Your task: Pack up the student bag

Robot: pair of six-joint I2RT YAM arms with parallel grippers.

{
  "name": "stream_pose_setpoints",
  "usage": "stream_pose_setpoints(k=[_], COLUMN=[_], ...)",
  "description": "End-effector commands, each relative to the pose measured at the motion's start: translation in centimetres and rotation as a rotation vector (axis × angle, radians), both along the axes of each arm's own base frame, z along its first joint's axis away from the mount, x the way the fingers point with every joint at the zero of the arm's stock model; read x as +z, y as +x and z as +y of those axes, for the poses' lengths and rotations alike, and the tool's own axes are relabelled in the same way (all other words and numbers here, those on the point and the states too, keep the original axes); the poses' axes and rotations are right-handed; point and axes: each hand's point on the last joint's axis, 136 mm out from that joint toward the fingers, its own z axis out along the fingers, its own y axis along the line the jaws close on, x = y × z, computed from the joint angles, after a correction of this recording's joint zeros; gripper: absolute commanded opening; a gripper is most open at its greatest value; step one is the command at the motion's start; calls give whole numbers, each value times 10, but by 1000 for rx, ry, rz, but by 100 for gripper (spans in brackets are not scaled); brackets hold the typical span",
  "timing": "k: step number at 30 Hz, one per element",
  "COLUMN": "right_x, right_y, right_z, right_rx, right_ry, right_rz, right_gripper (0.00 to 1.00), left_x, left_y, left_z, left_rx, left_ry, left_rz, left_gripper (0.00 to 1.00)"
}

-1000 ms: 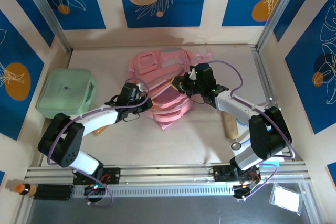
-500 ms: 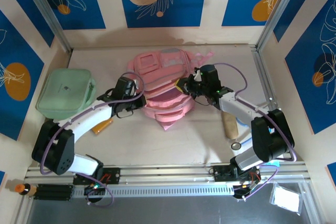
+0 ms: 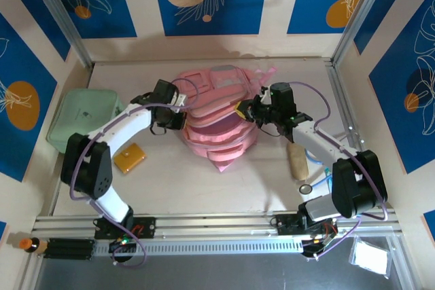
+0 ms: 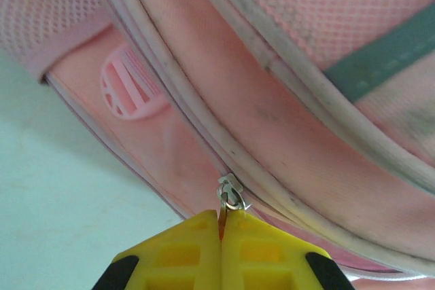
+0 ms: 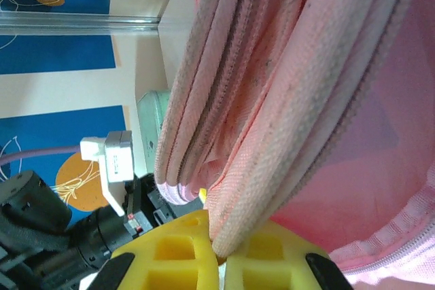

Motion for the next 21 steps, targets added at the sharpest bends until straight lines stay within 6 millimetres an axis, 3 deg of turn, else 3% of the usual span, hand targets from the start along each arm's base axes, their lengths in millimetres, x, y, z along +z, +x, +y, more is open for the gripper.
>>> stream_pose_setpoints(k=[1,12,16,19,21], right_x=[24,22,20,20,12], right_y=[2,-3,-5,-9,-14], right_z=[-12,-10,-10,-12,-21], right_rx=[-19,14,21,48,32], right_ry=[6,12,5,-50,-128], right_rz=[-93,-83,-82,-142,-160], right_gripper=[0,0,0,11,27], left_x=[-5,3,9,24,42], left_y=[21,95,117,126,124], left_z=[36,31,38,53,54], left_rx=[-35,35,132,261,309], left_ry=[155,57,71,85,38], left_rz=[2,-43,-79,-154,-215], left_gripper=[0,0,13,19,35])
